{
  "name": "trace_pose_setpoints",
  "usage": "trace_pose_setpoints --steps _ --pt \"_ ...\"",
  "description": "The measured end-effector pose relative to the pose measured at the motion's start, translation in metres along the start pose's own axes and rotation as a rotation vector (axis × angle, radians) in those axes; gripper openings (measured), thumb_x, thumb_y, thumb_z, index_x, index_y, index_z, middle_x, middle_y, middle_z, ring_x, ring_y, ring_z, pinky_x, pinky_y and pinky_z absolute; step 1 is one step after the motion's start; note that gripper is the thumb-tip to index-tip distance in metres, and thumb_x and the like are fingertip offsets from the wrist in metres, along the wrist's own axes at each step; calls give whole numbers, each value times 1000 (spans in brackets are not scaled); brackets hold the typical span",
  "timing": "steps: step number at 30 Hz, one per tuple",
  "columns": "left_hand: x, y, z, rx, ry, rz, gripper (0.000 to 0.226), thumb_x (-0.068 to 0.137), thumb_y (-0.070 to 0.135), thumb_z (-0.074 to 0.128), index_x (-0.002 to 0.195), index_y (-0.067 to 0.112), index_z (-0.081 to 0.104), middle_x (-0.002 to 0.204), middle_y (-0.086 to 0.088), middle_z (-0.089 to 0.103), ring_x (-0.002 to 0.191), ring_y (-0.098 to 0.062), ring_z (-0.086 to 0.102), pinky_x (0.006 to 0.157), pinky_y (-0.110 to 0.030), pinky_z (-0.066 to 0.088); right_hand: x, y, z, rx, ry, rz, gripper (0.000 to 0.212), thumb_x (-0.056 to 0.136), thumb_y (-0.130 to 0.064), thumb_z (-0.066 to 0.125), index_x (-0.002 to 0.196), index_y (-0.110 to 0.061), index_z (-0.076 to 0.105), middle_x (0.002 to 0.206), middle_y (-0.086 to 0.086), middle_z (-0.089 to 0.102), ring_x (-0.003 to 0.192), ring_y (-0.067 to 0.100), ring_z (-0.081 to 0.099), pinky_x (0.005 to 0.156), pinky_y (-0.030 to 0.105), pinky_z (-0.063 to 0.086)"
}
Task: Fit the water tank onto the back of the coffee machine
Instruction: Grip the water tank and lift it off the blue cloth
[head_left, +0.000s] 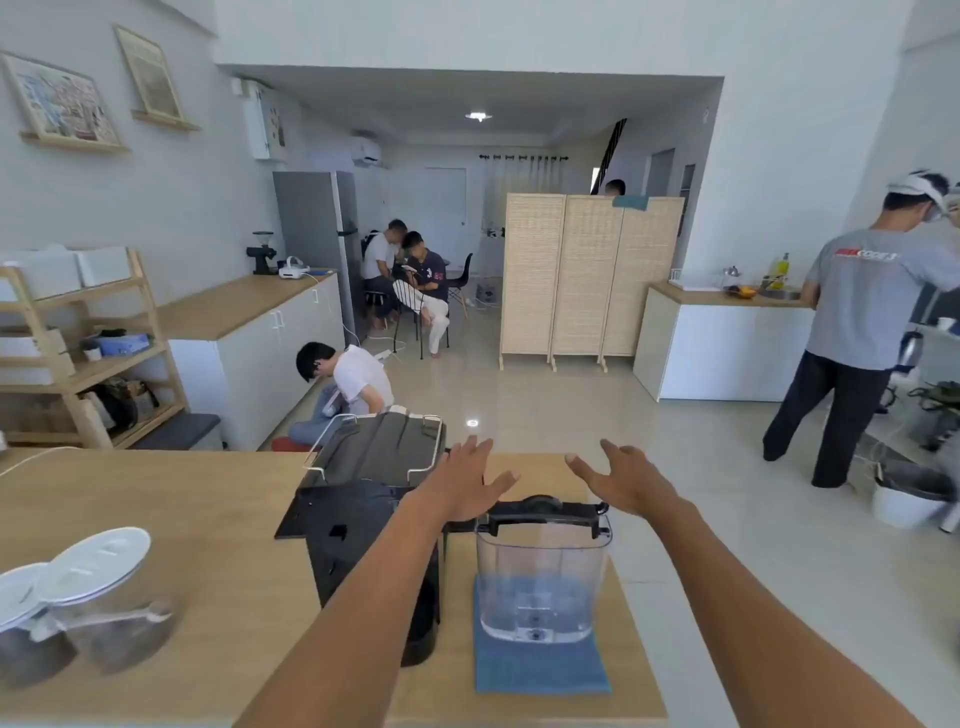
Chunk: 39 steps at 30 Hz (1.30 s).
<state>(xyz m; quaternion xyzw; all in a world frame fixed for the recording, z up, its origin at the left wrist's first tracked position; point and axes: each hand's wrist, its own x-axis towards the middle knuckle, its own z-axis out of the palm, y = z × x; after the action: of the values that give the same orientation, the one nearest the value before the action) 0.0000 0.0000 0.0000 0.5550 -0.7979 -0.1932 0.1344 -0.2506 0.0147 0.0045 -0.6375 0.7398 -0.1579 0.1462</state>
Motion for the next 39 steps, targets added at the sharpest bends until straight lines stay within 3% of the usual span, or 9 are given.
trace_pose_setpoints --steps 6,11,14,20,24,27,33,35,39 --pt "1 -6 47 -251 -54 -183 89 95 59 45 157 14 0 166 -12 3 152 -30 0 122 -50 12 -5 26 32 64 -75 56 104 79 -85 34 156 -15 22 157 19 32 146 34 26 114 51 29" --pt "6 -5 63 -499 -14 -300 95 96 52 50 156 9 -10 166 -12 9 150 -28 19 118 -38 21 -4 33 47 139 -111 64 100 83 -78 43 154 -11 24 152 19 37 141 35 35 109 48 35" --pt "9 -13 76 -558 -14 -338 101 93 59 51 156 9 -10 166 -10 4 151 -27 11 120 -40 17 -4 39 56 256 -134 94 102 83 -77 46 156 -10 20 154 17 36 142 33 34 109 45 33" --pt "18 -22 89 -751 -53 -406 78 87 62 59 148 18 38 152 0 42 135 -20 40 106 -33 31 -2 48 68 498 -193 116 75 85 -71 52 140 -21 47 131 5 58 115 24 51 89 31 35" --pt "23 -29 95 -809 -39 -408 82 85 62 62 150 20 36 152 2 41 140 -23 37 114 -41 28 -1 52 78 609 -167 107 64 81 -73 55 129 -30 56 124 -2 63 112 20 56 92 32 39" --pt "19 -26 94 -819 11 -387 69 88 54 63 145 21 42 145 7 46 135 -19 40 108 -33 29 -3 52 81 671 -129 96 54 82 -68 61 125 -35 56 122 -4 64 109 19 59 92 32 40" --pt "12 -20 95 -777 186 -341 42 90 49 64 125 33 46 113 10 61 106 -11 57 94 -28 40 -7 50 81 718 -30 -6 55 87 -57 64 137 -44 46 122 -12 62 110 18 60 93 31 43" --pt "11 -20 99 -729 271 -308 56 85 58 66 131 29 54 119 12 64 112 -10 58 99 -32 46 -9 50 81 717 -11 -43 57 88 -57 63 140 -45 44 125 -14 63 112 15 61 94 31 44" --pt "7 -11 103 -652 443 -223 40 87 51 66 118 26 62 107 13 70 105 -8 64 91 -30 51 -11 50 81 723 27 -82 58 88 -56 63 141 -45 42 129 -17 60 119 13 57 102 31 43"
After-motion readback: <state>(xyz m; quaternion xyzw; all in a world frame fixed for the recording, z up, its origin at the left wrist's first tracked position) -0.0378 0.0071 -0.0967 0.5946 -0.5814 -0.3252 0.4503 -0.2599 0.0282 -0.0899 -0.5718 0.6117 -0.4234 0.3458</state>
